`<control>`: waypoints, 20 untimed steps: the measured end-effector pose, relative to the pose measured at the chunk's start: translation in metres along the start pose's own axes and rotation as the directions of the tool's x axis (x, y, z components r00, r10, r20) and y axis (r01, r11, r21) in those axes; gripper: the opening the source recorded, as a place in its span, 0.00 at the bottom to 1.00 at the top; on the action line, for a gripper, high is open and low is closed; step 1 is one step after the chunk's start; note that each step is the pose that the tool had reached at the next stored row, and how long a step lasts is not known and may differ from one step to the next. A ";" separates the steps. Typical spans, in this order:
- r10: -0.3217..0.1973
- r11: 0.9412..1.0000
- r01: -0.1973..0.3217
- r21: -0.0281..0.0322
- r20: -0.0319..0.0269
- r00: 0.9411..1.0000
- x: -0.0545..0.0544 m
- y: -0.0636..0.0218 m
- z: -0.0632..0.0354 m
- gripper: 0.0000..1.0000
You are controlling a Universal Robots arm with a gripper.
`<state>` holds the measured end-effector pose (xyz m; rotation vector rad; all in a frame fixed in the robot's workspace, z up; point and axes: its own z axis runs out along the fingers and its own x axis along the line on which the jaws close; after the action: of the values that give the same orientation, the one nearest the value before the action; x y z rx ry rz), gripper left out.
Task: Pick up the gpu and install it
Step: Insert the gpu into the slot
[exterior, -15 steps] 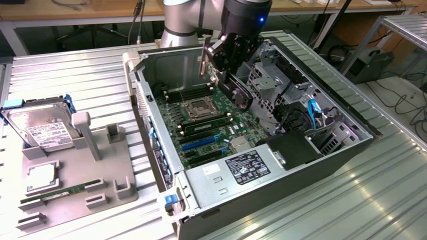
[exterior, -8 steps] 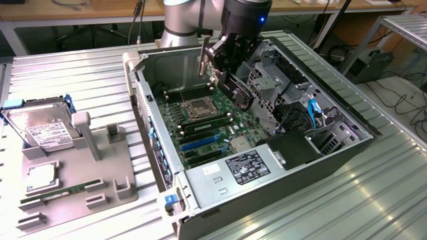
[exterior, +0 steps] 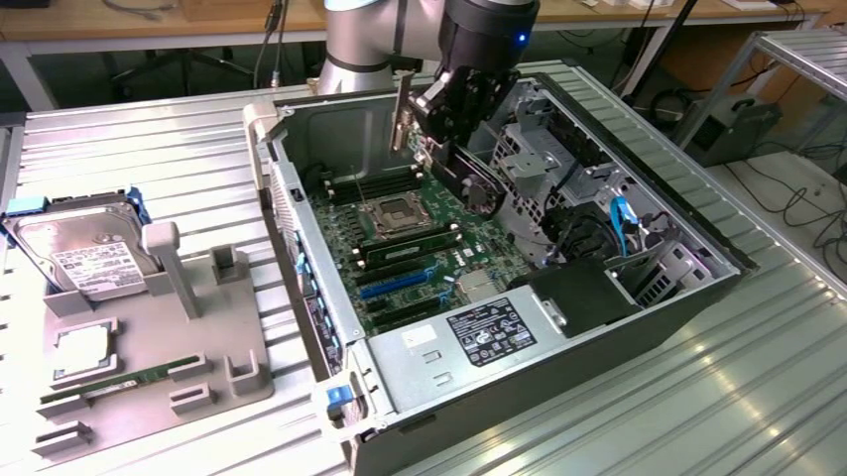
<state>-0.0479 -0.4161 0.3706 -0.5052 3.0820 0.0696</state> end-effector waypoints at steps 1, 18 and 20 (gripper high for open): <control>-0.006 1.000 0.006 0.000 0.000 1.000 0.000 0.0000 0.0000 0.26; -0.111 0.994 0.111 -0.003 -0.004 0.994 0.000 0.0000 0.0000 0.26; -0.122 0.993 0.122 -0.003 -0.005 0.993 0.000 0.0000 0.0000 0.26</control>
<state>-0.0480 -0.4161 0.3706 -0.6932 3.0480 0.0712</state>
